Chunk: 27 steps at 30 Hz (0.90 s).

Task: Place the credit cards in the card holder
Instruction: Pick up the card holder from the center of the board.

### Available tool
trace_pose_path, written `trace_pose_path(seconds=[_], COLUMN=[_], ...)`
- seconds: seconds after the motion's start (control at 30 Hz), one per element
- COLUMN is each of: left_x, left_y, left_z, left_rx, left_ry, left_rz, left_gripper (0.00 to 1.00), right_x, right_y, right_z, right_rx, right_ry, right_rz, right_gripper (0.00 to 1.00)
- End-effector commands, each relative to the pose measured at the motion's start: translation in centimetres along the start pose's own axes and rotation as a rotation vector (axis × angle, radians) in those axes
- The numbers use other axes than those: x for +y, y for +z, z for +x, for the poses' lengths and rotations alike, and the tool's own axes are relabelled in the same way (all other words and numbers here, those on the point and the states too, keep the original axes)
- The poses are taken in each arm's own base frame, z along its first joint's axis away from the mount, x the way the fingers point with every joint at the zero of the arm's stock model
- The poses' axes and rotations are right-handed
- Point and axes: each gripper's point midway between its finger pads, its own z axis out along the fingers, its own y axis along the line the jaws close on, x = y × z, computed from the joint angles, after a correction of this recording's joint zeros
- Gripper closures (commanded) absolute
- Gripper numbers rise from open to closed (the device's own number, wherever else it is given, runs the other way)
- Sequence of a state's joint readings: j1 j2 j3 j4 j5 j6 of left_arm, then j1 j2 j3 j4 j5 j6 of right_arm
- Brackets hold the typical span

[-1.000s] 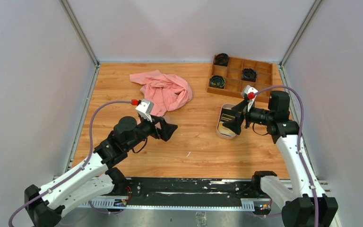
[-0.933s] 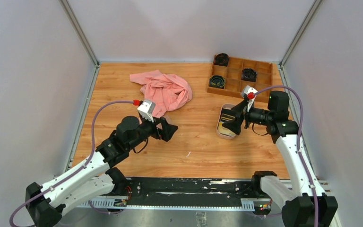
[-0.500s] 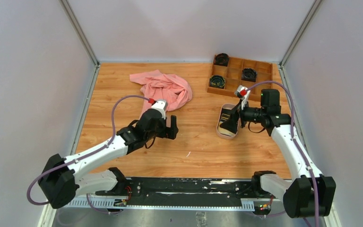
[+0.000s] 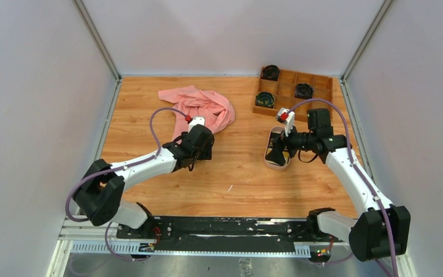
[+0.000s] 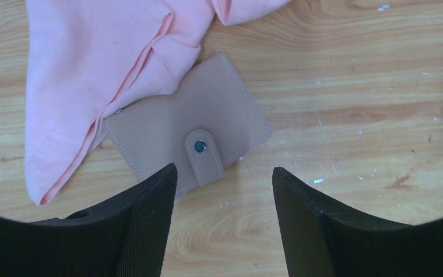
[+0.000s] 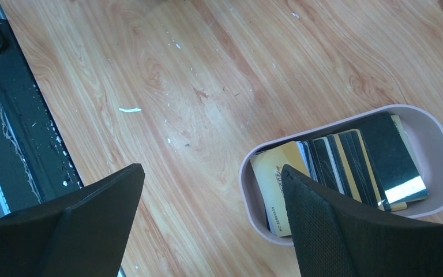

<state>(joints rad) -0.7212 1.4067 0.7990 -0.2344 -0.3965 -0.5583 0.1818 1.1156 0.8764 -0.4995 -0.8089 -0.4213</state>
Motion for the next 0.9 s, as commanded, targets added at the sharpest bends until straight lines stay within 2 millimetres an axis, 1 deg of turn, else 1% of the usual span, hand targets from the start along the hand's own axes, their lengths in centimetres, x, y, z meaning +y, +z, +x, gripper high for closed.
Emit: trace_pose_path(seconds=[0.0, 0.13, 0.27, 0.53, 0.67, 0.83, 0.87], left_x=[1.1, 1.4, 1.3, 2.3, 2.1, 2.1, 2.2], left_y=[1.1, 2.3, 2.8, 3.3, 3.9, 4.9, 5.0], left_z=[-1.2, -0.5, -0.1, 0.7, 1.1, 1.9, 2.2], left_rx=[-0.039, -0.017, 0.002, 0.026, 0.053, 0.100, 0.110], left_ry=[-0.040, -0.051, -0.048, -0.072, -0.075, -0.068, -0.063], left_rz=[-0.085, -0.105, -0.110, -0.156, -0.168, -0.199, -0.205], left_gripper=[0.37, 0.48, 0.48, 0.46, 0.46, 0.49, 0.51], right_x=[0.0, 0.0, -0.1, -0.1, -0.1, -0.1, -0.1], right_y=[-0.1, 0.2, 0.3, 0.5, 0.4, 0.6, 0.6], right_z=[-0.4, 0.0, 0.0, 0.3, 0.2, 0.3, 0.3], right_rx=[0.021, 0.035, 0.039, 0.052, 0.050, 0.057, 0.058], right_ry=[-0.024, -0.015, -0.012, -0.015, -0.020, -0.026, -0.028], right_rz=[0.009, 0.000, 0.001, -0.001, 0.002, -0.001, 0.000], right_gripper=[0.07, 0.07, 0.07, 0.07, 0.07, 0.07, 0.07])
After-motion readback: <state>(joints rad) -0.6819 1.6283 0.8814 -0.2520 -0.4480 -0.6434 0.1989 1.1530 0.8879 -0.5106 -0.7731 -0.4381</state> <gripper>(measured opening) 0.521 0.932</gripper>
